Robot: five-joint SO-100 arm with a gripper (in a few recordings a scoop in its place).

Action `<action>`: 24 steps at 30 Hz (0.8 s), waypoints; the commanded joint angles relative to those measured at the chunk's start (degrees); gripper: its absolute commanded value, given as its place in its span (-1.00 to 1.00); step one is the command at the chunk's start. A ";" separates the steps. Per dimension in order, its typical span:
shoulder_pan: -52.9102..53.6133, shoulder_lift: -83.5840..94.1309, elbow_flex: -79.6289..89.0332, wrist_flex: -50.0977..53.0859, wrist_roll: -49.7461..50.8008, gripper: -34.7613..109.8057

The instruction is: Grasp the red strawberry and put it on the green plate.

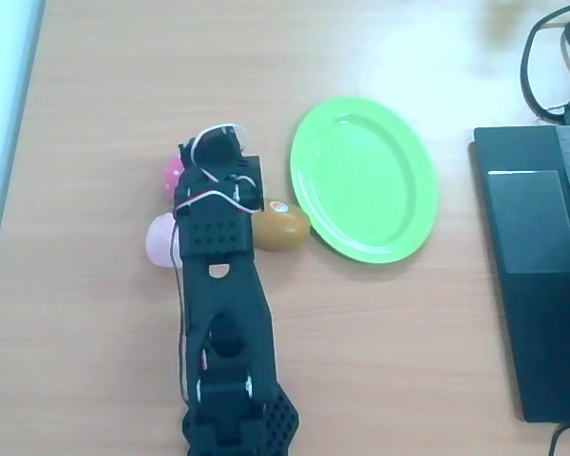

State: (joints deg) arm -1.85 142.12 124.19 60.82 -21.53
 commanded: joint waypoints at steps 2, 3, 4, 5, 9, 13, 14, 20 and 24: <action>-0.70 -2.11 -2.46 -0.18 -13.80 -0.56; -0.88 -3.16 -3.25 0.97 -19.69 -0.56; -0.88 -4.39 -4.48 3.16 -30.06 -0.52; -0.62 -5.71 -5.98 6.24 -40.96 -0.47; -1.14 -12.92 -15.64 18.19 -60.38 -0.35; -2.81 -18.90 -22.94 23.82 -74.36 -0.09; -2.90 -19.78 -23.99 23.91 -77.70 -0.03; -3.34 -27.16 -30.41 25.75 -92.46 0.13; -2.72 -30.06 -29.88 25.49 -98.00 0.15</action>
State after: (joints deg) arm -4.31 112.68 95.19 85.52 -115.58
